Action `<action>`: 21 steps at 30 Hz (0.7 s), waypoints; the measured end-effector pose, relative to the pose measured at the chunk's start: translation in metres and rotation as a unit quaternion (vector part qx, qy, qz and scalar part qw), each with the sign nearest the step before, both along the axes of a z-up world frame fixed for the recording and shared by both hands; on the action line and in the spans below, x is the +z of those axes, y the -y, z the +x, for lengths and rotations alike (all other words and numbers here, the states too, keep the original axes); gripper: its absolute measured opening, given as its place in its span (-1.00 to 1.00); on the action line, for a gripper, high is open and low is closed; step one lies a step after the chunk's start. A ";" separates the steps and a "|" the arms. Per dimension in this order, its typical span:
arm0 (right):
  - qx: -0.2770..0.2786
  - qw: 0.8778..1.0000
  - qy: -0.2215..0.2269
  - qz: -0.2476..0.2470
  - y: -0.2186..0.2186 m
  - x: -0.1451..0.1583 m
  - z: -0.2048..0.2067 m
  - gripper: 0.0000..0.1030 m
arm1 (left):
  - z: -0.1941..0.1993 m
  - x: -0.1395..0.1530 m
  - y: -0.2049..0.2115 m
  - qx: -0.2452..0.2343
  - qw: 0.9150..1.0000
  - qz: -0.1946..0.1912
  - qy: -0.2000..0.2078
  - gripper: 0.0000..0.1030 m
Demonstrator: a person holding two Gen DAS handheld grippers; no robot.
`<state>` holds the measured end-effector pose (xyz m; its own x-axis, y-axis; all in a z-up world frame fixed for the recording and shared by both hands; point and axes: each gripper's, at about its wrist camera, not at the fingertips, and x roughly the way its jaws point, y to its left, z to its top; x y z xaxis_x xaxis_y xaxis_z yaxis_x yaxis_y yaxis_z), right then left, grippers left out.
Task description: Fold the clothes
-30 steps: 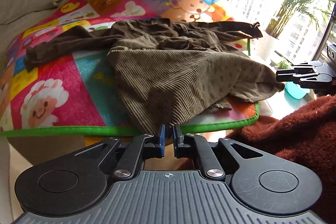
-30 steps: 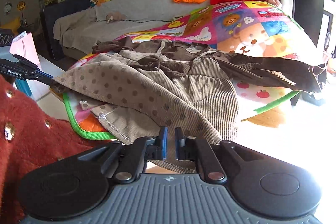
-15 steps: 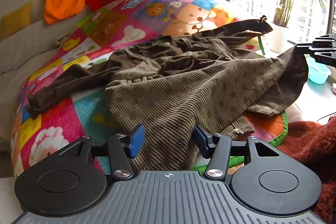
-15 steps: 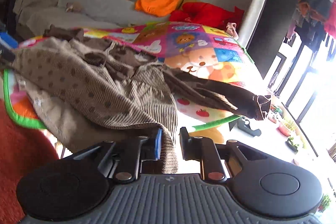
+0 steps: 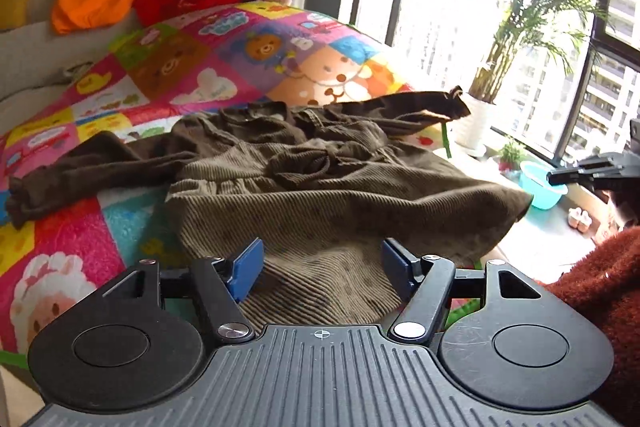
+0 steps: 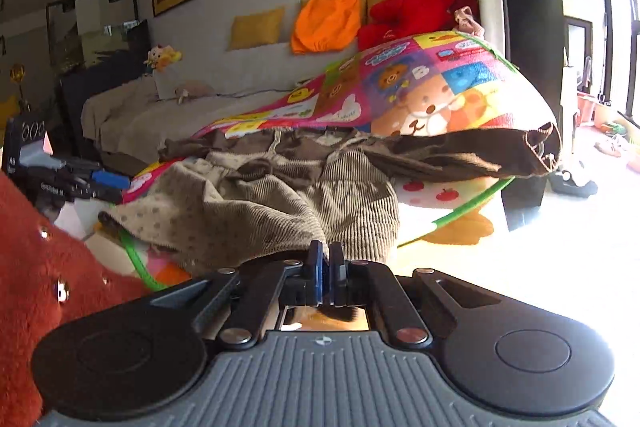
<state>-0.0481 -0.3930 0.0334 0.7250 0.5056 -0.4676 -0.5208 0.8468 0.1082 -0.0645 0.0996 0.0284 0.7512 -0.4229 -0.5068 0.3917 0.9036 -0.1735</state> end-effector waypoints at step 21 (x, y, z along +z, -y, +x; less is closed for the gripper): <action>0.017 0.960 -0.244 0.139 -0.126 -0.003 0.338 0.21 | 0.310 -0.037 -0.017 0.095 0.930 -0.275 -0.225 0.84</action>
